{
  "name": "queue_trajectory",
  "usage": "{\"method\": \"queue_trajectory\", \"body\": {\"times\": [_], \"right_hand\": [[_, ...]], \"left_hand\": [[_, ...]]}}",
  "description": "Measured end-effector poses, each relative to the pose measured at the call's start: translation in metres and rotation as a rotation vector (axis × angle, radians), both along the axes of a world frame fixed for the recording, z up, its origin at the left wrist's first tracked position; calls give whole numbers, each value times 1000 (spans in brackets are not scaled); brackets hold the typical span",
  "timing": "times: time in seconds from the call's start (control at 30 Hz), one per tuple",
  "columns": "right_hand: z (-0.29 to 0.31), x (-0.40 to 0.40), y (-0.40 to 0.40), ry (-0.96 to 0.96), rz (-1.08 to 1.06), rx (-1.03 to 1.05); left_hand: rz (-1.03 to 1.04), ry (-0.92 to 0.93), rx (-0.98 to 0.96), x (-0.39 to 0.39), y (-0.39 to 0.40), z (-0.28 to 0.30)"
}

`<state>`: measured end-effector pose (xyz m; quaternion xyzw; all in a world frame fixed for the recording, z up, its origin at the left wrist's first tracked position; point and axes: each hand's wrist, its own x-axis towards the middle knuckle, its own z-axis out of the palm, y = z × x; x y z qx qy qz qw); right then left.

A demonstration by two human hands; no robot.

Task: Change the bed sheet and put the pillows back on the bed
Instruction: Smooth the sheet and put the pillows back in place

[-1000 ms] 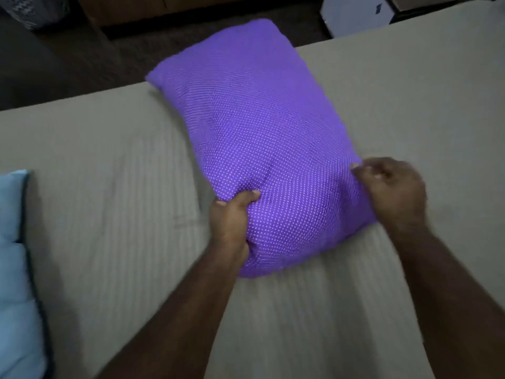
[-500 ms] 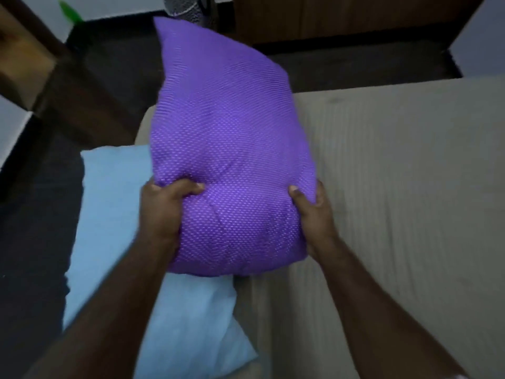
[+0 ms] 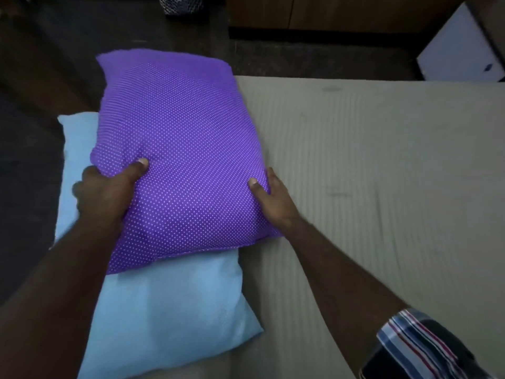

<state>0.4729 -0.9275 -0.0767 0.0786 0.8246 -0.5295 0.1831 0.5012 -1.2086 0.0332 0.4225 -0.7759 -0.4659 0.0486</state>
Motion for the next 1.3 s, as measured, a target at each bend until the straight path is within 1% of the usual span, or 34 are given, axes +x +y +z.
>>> {"method": "queue_trajectory", "body": {"times": [0.07, 0.1, 0.17, 0.2, 0.27, 0.33, 0.37, 0.4, 0.43, 0.5, 0.53, 0.57, 0.6, 0.63, 0.7, 0.73, 0.77, 0.83, 0.9, 0.97, 1.03, 1.07, 1.1, 1.13, 1.17, 1.23, 1.3], "right_hand": [[4, 10, 12, 22, -7, -22], [4, 14, 18, 32, 4, -37], [-1, 22, 28, 40, 30, -93], [-6, 25, 30, 41, 43, -98], [-9, 29, 34, 43, 72, -111], [-13, 33, 43, 41, 78, -142], [-15, 35, 49, 40, 94, -140], [-20, 37, 57, 59, 134, -105], [-26, 38, 67, 87, 183, -20], [-45, 42, 96, 169, 294, 350], [-57, 46, 111, 160, 330, 511], [-68, 50, 125, 121, 354, 611], [-80, 55, 143, 90, 375, 648], [-83, 57, 145, 101, 399, 659], [-104, 64, 167, 208, 418, 690], [-114, 65, 176, 300, 416, 725], [-126, 67, 195, 370, 400, 752], [-150, 69, 250, 434, 397, 846], [-164, 71, 320, 430, 317, 944], [-170, 71, 396, 388, 149, 1077], [-164, 70, 461, 242, -2, 1154], [-158, 69, 481, 163, -79, 1169], [-152, 69, 488, 114, -128, 1178], [-147, 74, 482, 135, -134, 1171], [-143, 84, 463, 211, -87, 1142], [-143, 126, 408, 387, 123, 1007], [-137, 172, 377, 391, 311, 883]], "left_hand": [[-47, -84, -322, -1, 13, 8], [-95, -81, -480, 1, 22, 14], [-250, 43, -776, 3, 50, 28], [-360, 101, -883, 3, 68, 31], [-635, 133, -991, 3, 115, 21], [-913, 105, -975, 7, 164, -5], [-1018, 109, -944, 10, 185, -21], [-1100, 119, -896, 16, 203, -37], [-1156, 133, -841, 21, 220, -54], [-1198, 161, -652, 33, 253, -85], [-1189, 152, -558, 38, 269, -99], [-1163, 131, -481, 41, 284, -115], [-1134, 100, -423, 42, 304, -138], [-1094, 66, -408, 41, 308, -152], [-1059, 3, -483, 38, 326, -193], [-1042, -32, -553, 36, 329, -208], [-1032, -81, -627, 37, 337, -223], [-1010, -174, -761, 43, 361, -246], [-1012, -221, -851, 54, 392, -255], [-1072, -201, -889, 66, 428, -257], [-1170, -161, -872, 80, 466, -257], [-1216, -157, -851, 86, 484, -255], [-1248, -163, -833, 91, 497, -255], [-1258, -175, -817, 96, 506, -254], [-1246, -186, -807, 97, 510, -253], [-1215, -191, -801, 97, 509, -252], [-1222, -191, -814, 103, 503, -251]]}}
